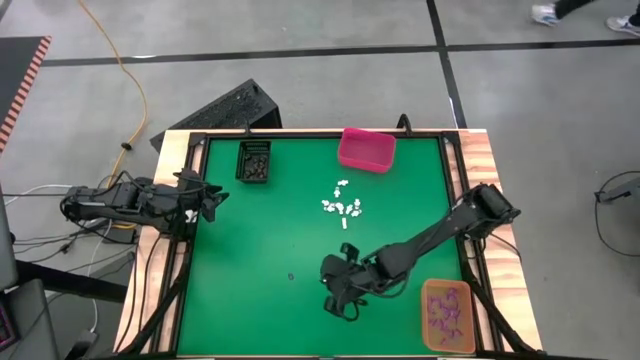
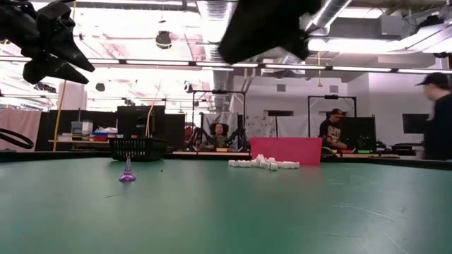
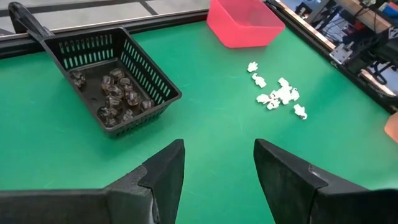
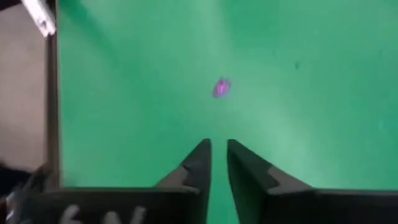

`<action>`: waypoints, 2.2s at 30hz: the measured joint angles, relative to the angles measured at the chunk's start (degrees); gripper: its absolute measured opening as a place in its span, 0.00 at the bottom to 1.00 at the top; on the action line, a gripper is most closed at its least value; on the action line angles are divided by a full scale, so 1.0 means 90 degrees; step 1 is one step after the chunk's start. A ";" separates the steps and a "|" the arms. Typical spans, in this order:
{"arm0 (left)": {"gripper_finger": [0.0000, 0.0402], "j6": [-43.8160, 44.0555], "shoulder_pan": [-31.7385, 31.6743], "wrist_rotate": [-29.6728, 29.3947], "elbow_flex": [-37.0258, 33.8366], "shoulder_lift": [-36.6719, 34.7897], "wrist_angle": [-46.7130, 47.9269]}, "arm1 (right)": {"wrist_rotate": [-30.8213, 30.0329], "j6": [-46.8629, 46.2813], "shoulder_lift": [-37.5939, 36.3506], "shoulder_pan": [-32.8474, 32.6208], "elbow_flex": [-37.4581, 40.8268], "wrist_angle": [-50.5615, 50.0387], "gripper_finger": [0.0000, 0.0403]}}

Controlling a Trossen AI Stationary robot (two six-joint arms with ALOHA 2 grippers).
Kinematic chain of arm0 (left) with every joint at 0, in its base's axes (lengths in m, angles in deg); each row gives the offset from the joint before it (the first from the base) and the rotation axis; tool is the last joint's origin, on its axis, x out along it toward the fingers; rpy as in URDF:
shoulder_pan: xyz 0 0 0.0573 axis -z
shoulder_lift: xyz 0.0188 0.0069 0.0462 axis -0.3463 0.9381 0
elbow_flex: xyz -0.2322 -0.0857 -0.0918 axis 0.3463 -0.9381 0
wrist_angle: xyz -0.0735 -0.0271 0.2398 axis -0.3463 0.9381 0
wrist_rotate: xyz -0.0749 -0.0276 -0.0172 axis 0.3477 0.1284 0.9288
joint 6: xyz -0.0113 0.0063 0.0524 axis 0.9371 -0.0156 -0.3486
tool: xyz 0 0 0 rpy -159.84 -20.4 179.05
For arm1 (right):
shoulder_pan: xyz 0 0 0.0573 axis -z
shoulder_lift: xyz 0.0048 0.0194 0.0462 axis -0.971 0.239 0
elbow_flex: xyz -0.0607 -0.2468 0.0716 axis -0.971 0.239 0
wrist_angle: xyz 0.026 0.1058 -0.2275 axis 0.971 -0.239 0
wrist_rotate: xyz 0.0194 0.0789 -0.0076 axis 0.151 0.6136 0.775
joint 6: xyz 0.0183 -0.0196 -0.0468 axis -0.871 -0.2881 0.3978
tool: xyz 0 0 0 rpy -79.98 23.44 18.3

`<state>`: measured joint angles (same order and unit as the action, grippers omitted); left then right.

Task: Sort Halloween decoration
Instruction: Put the pink witch hat toy into the orange bin

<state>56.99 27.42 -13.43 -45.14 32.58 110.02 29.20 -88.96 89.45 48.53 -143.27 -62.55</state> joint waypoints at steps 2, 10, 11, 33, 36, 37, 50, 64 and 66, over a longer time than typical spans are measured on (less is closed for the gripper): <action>0.45 0.0021 -0.0001 -0.0002 0.0000 0.0000 0.0001 | -0.0091 0.0262 0.0236 0.0086 0.0000 0.0506 0.26; 0.46 0.0033 0.0000 -0.0005 0.0000 0.0000 0.0172 | -0.0115 0.0850 0.1416 0.0385 -0.0002 0.2881 0.49; 0.46 0.0033 0.0000 -0.0008 0.0000 -0.0002 0.0191 | -0.0179 0.0786 0.1546 0.0404 -0.0001 0.2965 0.51; 0.46 0.0060 0.0000 -0.0037 0.0000 -0.0002 0.0282 | -0.0907 0.0213 0.2782 0.0603 -0.0823 0.2663 0.31; 0.45 0.0060 0.0000 -0.0058 0.0000 0.0000 0.0282 | -0.0945 0.0191 0.2762 0.0575 -0.0823 0.2550 0.17; 0.45 0.0060 0.0000 -0.0061 0.0000 0.0000 0.0279 | -0.0946 0.0156 0.2754 0.0582 -0.0823 0.2536 0.11; 0.46 0.0067 0.0000 -0.0124 0.0000 -0.0002 0.0276 | -0.0655 -0.0281 0.2129 0.0440 -0.0980 0.1424 0.07; 0.46 0.0093 -0.0001 -0.0119 0.0000 -0.0002 0.0284 | 0.1139 -0.3135 -0.0552 -0.0740 -0.0992 -0.4473 0.07; 0.46 0.0150 -0.0002 -0.0118 0.0000 0.0000 0.0312 | 0.1266 -0.3929 -0.0893 -0.1163 -0.0991 -0.5340 0.07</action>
<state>58.34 27.41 -14.49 -45.14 32.58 112.84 40.60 -124.32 81.40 38.07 -152.19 -110.62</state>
